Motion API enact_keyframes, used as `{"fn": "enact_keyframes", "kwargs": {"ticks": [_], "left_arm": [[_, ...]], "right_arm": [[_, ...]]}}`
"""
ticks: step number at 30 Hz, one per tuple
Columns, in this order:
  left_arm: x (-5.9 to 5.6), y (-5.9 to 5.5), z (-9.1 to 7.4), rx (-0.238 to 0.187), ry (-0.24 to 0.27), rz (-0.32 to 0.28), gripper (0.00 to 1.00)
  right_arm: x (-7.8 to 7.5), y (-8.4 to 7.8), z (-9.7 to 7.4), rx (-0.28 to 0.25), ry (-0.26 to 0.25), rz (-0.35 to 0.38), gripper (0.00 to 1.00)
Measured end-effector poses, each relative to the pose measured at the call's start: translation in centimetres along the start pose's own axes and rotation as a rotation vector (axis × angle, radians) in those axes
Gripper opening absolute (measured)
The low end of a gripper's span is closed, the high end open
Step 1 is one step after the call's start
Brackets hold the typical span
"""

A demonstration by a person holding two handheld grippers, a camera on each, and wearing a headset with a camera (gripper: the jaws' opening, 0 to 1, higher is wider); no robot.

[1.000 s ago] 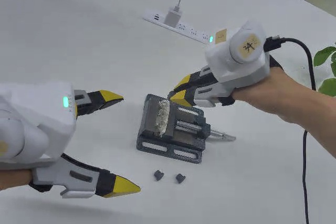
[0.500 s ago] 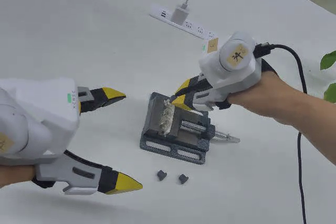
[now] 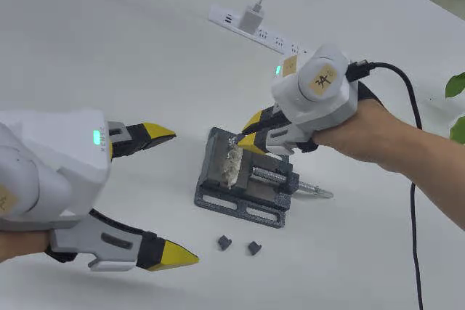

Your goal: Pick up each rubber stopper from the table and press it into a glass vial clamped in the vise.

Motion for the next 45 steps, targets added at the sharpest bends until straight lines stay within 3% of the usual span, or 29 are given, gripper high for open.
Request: {"fn": "enact_keyframes", "kwargs": {"ticks": [12, 23, 34, 37, 45], "left_arm": [[0.11, -0.17, -0.06, 0.002, -0.007, -0.005, 0.87], [0.39, -0.2, -0.06, 0.001, -0.009, -0.006, 0.85], [0.55, 0.04, 0.17, -0.007, -0.012, -0.003, 0.84], [0.47, 0.08, 0.16, -0.004, -0.013, -0.002, 0.83], [0.51, 0.06, -0.06, 0.0, -0.005, -0.003, 0.83]], "right_arm": [[-0.07, 0.35, 0.45, 0.045, -0.015, -0.063, 0.05], [-0.36, 0.32, 0.62, 0.073, -0.016, -0.069, 0.04], [-0.33, 0.2, 0.68, 0.065, -0.028, -0.054, 0.04], [-0.27, 0.24, 0.64, 0.076, -0.018, -0.089, 0.06], [-0.19, 0.17, 0.48, 0.063, -0.017, -0.096, 0.07]]}}
Point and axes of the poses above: the centre of the closed fingertips' face, and the gripper's own axes: z roughly forward along the fingers, x roughly to its left, y roughly out of its top, the point moved 2 cm from there along -z, roughly backward along the fingers, and after that the axes turned 12 degrees about -x, right-handed, at the moved point
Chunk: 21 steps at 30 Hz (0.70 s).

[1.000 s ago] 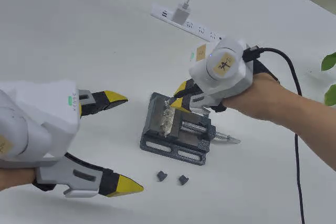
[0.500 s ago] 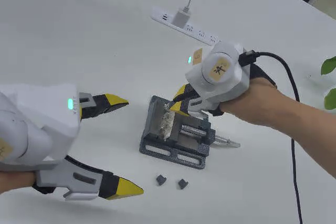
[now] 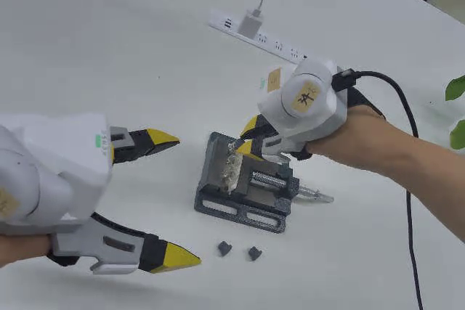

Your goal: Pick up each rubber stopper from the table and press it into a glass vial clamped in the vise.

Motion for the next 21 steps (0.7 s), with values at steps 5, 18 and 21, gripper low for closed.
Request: {"fn": "enact_keyframes", "kwargs": {"ticks": [5, 18, 21], "left_arm": [[0.0, 0.1, 0.0, -0.002, 0.001, 0.003, 0.83], [-0.2, 0.0, 0.1, -0.003, -0.002, 0.001, 0.83], [-0.2, 0.0, 0.1, -0.002, -0.003, -0.003, 0.82]], "right_arm": [[0.1, 0.3, -0.2, -0.022, 0.001, 0.02, 0.1], [-0.5, 1.0, -2.2, -0.084, -0.011, 0.063, 0.01], [-0.3, 0.8, -1.9, -0.075, 0.001, 0.058, 0.0]]}}
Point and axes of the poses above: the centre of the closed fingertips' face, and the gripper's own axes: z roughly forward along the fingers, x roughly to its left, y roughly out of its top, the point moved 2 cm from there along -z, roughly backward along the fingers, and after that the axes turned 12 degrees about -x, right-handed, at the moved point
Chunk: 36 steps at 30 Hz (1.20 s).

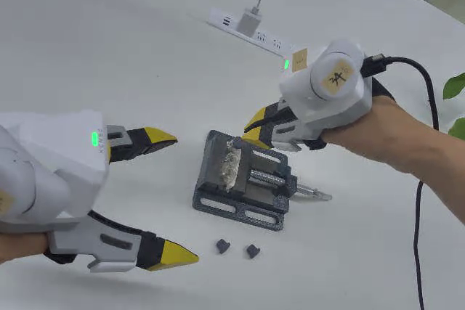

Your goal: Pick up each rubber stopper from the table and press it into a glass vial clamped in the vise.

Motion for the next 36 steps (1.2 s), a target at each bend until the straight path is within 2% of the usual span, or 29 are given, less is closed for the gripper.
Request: {"fn": "enact_keyframes", "kwargs": {"ticks": [14, 30, 33, 36], "left_arm": [[0.1, -0.1, -0.1, 0.001, 0.0, -0.006, 0.81], [0.1, -0.2, 0.0, 0.0, -0.002, -0.009, 0.8], [0.2, -0.1, 0.0, -0.006, 0.001, -0.011, 0.8], [0.3, -0.1, 0.0, -0.008, 0.003, -0.01, 0.8]], "right_arm": [[0.1, -0.5, 1.3, 0.014, 0.023, 0.003, 0.0], [0.0, -0.8, 1.6, 0.038, 0.054, 0.002, 0.0], [0.2, -0.8, 1.7, 0.055, 0.057, -0.027, 0.0], [0.1, -0.8, 1.7, 0.063, 0.052, -0.024, 0.0]]}}
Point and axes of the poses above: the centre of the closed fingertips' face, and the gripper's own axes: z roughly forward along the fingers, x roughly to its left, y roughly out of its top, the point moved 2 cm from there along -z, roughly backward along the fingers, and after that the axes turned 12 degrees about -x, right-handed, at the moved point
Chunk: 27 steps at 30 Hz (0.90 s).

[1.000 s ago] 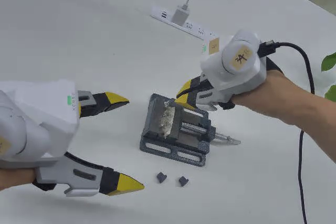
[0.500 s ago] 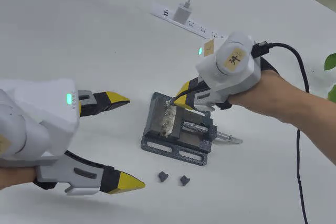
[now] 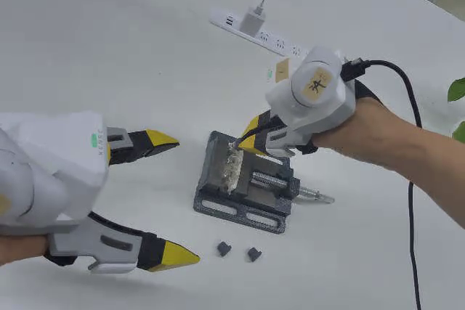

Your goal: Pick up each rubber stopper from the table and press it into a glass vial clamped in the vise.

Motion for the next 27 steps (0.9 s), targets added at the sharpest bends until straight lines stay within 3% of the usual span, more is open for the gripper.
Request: {"fn": "enact_keyframes", "kwargs": {"ticks": [4, 27], "left_arm": [[-0.01, 0.03, 0.1, -0.002, -0.001, 0.0, 0.8], [0.36, 0.03, 0.32, -0.016, 0.008, -0.001, 0.79]], "right_arm": [[-0.13, -0.05, 0.05, 0.005, 0.01, 0.028, 0.0], [-0.15, -0.28, 0.24, 0.062, 0.03, 0.031, 0.0]]}}
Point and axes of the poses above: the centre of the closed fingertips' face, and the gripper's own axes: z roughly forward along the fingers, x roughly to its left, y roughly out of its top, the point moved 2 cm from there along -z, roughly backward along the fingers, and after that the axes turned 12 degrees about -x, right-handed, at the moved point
